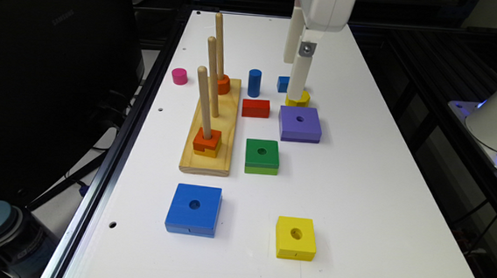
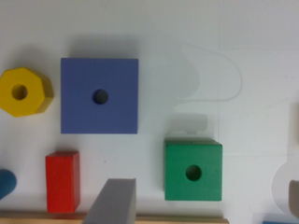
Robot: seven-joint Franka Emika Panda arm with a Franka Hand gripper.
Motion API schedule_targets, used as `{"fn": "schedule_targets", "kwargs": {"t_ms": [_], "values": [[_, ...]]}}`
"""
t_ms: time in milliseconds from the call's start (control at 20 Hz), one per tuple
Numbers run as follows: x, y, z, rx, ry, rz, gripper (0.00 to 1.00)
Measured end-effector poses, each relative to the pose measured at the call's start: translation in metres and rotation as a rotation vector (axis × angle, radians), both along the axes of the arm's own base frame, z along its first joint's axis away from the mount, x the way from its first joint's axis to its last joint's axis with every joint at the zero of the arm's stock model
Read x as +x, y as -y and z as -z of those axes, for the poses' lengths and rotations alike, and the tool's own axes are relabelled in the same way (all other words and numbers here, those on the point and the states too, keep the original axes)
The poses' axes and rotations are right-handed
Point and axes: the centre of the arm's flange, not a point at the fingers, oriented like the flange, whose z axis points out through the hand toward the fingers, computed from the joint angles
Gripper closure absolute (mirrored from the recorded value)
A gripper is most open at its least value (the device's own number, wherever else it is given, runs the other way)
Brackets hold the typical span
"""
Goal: Pick up green block.
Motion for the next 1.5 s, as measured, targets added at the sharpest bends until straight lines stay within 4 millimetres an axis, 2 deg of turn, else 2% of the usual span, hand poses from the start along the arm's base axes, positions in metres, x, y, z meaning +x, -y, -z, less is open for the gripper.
{"fn": "schedule_targets", "kwargs": {"t_ms": [200, 800, 1050, 1150, 1500], "values": [[0.003, -0.006, 0.001, 0.004, -0.001, -0.001, 0.0], [0.003, -0.007, 0.002, 0.004, -0.003, -0.002, 0.0], [0.005, -0.007, 0.015, 0.006, -0.014, -0.002, 0.0], [0.008, -0.008, 0.029, 0.005, -0.017, -0.002, 0.0], [0.011, -0.008, 0.053, 0.006, -0.027, -0.002, 0.0]]}}
